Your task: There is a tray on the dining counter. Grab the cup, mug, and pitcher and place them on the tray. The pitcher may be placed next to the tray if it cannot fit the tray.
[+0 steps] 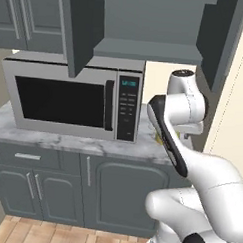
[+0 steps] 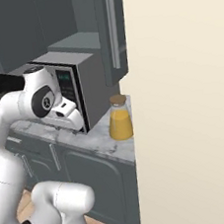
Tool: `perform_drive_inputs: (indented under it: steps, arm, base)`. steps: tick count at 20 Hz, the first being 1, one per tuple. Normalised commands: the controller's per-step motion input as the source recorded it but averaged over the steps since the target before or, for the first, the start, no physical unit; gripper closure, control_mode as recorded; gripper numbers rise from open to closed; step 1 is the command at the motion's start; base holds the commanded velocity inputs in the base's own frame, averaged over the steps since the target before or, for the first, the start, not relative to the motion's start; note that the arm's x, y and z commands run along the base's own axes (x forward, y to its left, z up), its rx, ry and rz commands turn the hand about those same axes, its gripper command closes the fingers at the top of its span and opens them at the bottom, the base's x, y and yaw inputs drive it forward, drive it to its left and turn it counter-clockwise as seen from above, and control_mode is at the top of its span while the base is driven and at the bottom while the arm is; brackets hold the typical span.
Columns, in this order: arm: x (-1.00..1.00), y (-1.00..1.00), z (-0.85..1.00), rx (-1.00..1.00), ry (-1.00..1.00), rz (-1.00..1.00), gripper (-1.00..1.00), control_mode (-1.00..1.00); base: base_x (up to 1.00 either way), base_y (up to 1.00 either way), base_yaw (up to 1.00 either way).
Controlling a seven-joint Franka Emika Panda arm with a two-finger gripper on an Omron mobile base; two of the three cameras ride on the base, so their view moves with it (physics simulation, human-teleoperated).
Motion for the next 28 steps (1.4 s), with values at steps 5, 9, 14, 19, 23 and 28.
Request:
perform_drive_inputs:
  steps: [5, 9, 14, 19, 23, 28]
  arm:
    - [0.66, -0.38, 0.0, 0.0, 0.07, -0.19, -1.0, -1.0]
    - [0.43, -0.54, -0.09, 0.0, 0.01, -0.12, -1.0, -1.0]
    - [0.28, -0.47, -0.36, 0.0, 0.0, -0.02, -1.0, -1.0]
    - [0.3, -0.31, -0.48, 0.0, 0.01, 0.01, -1.0, -1.0]
    - [0.34, -0.02, -0.25, 0.0, 0.0, 0.07, -1.0, -1.0]
    - [0.49, 0.0, -0.06, -0.01, 0.0, 0.12, -1.0, -1.0]
  base:
    - [0.0, 0.0, 0.0]
    - [0.0, 0.0, 0.0]
    - [0.0, 0.0, 0.0]
    - [0.0, 0.0, 0.0]
    - [0.0, 0.0, 0.0]
    - [0.0, 0.0, 0.0]
